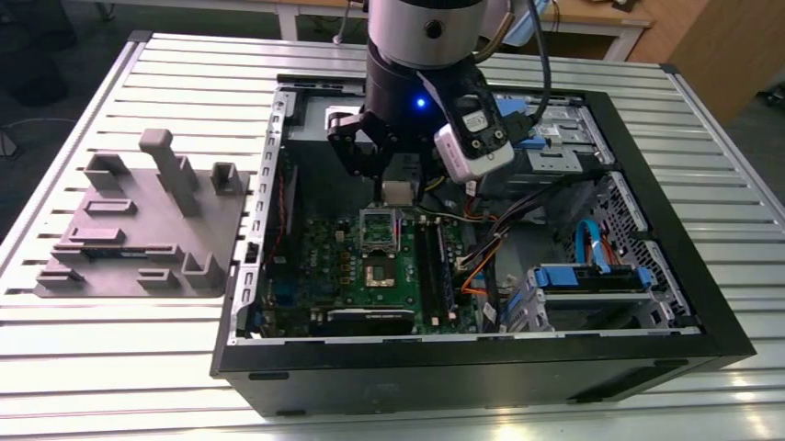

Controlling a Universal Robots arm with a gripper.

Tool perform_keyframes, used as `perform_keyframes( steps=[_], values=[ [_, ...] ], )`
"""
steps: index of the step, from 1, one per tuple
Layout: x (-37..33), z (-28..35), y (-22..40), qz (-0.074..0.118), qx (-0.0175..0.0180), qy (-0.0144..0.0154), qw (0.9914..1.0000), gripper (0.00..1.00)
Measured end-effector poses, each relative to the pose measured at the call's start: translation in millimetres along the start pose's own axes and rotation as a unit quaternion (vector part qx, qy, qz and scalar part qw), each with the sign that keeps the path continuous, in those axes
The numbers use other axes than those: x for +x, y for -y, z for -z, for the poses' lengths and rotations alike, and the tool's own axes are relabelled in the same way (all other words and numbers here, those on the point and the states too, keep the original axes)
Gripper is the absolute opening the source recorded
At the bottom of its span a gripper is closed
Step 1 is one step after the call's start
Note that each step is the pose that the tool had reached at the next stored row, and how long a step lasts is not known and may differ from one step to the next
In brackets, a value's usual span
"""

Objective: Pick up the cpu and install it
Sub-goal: 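Place the cpu into insertion slot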

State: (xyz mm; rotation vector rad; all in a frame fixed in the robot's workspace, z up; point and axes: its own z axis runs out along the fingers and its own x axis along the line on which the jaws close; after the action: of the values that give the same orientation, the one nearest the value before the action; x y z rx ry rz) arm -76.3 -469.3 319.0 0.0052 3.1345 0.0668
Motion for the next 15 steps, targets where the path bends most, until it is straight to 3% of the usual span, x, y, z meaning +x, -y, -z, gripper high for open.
perform_keyframes(
  steps=[3, 15],
  values=[
    [0.0, -2.1, 0.0, 0.0, 0.0, 0.0, 1.0, 0.47],
    [0.5, -23.9, 1.8, 0.0, 0.0, -0.0002, 1.0, 0.47]
  ],
)
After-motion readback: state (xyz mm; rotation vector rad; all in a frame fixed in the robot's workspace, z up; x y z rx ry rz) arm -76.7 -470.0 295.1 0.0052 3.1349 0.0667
